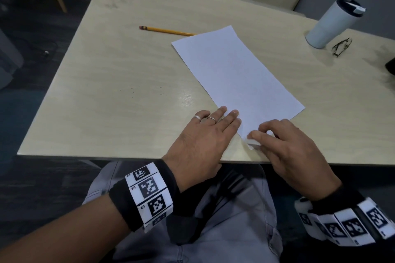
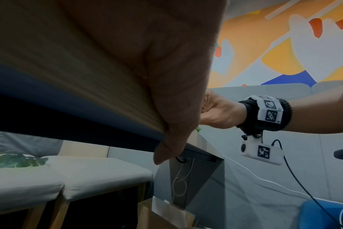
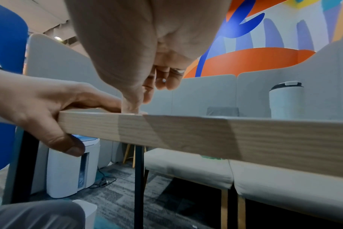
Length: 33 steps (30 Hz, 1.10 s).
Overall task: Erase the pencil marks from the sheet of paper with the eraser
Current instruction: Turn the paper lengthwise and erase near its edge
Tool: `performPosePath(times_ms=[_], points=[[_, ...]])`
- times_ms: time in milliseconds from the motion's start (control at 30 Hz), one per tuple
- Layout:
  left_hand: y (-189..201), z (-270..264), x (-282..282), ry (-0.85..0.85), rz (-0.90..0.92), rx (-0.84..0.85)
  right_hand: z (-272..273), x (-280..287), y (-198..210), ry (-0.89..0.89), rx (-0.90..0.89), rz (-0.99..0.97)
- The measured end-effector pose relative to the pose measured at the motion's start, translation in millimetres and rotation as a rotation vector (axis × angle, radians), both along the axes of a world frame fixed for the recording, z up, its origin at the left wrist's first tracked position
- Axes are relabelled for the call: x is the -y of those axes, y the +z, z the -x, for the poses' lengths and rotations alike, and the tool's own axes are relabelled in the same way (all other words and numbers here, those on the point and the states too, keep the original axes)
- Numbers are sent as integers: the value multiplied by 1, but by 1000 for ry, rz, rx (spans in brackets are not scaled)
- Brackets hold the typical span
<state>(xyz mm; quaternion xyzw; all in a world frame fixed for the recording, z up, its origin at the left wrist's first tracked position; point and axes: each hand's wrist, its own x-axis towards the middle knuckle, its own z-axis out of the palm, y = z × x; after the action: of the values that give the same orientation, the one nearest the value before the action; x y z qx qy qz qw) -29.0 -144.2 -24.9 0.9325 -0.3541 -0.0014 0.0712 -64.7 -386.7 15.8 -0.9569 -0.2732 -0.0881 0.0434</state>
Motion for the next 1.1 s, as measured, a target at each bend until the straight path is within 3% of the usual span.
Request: performPosePath(times_ms=[233,400,467,600,767,1100], points=[[-2,-2,-2,-17,10,-2,15,9,-2,-14,-42,-35],[-3,3,-3,-19,-8,41,4,4,1,-288,-99,-516],[0,7,-4,-39,20,56,1,-4,-1,-350,-134,-582],[5,12,-7,-240,81,96,2,-12,-4,-445,-239,-734],[6,8,-2,-269,121,32,2,-17,-7,-334,-219,-684],[4,0,4,-268,230,-13,-13,-6,-9,-342,-241,-629]])
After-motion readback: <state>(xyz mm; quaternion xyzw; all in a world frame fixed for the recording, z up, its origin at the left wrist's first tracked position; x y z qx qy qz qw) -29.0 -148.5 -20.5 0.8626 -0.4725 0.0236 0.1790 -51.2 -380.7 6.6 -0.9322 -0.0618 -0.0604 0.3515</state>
